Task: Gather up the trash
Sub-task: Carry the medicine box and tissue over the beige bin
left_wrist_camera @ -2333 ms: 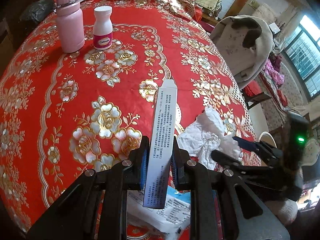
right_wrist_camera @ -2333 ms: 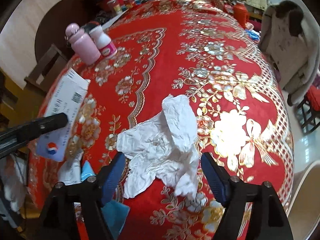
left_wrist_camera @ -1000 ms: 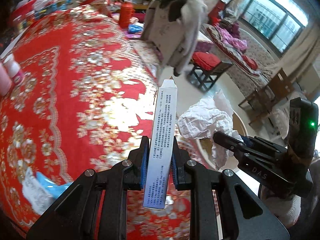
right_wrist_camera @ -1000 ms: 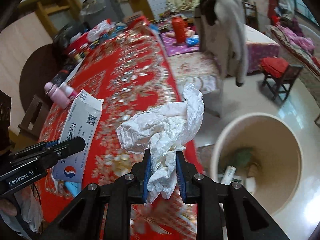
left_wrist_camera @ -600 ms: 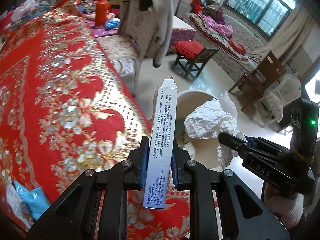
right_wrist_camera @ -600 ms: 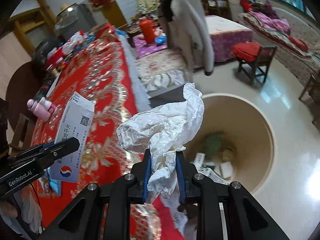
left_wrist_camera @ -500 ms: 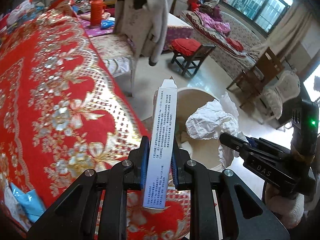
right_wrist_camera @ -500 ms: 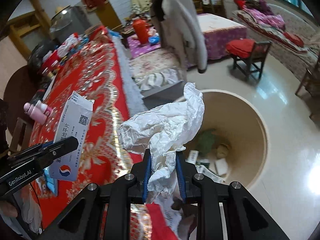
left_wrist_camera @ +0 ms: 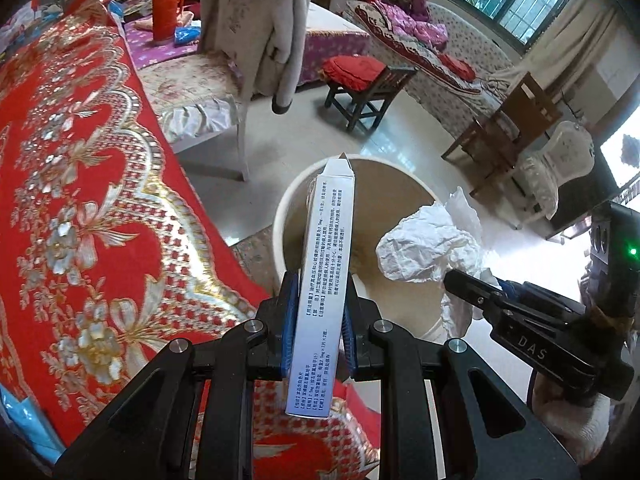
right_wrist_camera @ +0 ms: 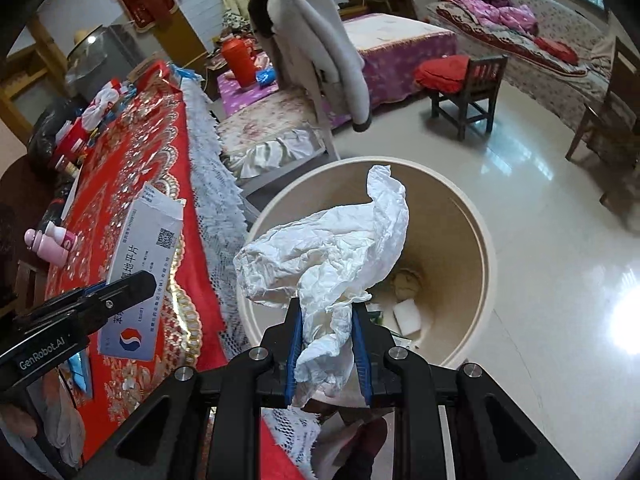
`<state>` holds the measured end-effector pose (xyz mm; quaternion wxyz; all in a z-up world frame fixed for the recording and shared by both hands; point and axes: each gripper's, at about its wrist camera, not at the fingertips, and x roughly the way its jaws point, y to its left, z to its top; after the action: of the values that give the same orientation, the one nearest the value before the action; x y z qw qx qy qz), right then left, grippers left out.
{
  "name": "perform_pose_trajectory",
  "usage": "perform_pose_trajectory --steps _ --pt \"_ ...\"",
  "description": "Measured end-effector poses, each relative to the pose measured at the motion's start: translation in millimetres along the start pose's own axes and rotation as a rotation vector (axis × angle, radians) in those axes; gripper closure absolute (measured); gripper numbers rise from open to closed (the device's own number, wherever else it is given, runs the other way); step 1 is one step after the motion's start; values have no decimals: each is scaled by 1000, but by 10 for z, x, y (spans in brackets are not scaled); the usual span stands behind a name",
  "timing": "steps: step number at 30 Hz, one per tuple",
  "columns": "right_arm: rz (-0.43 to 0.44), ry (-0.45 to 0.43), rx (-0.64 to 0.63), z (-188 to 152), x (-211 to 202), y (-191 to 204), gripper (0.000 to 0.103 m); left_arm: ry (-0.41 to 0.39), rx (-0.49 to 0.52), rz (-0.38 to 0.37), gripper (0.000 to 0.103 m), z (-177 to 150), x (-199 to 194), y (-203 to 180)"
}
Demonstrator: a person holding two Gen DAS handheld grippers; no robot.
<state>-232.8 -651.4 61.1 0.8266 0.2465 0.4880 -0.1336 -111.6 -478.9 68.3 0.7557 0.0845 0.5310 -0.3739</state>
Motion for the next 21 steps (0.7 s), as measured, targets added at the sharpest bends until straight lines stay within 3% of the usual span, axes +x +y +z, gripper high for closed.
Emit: perform_pose_trajectory --steps 21 --pt "-26 50 27 -23 90 -315 81 48 11 -9 86 106 406 -179"
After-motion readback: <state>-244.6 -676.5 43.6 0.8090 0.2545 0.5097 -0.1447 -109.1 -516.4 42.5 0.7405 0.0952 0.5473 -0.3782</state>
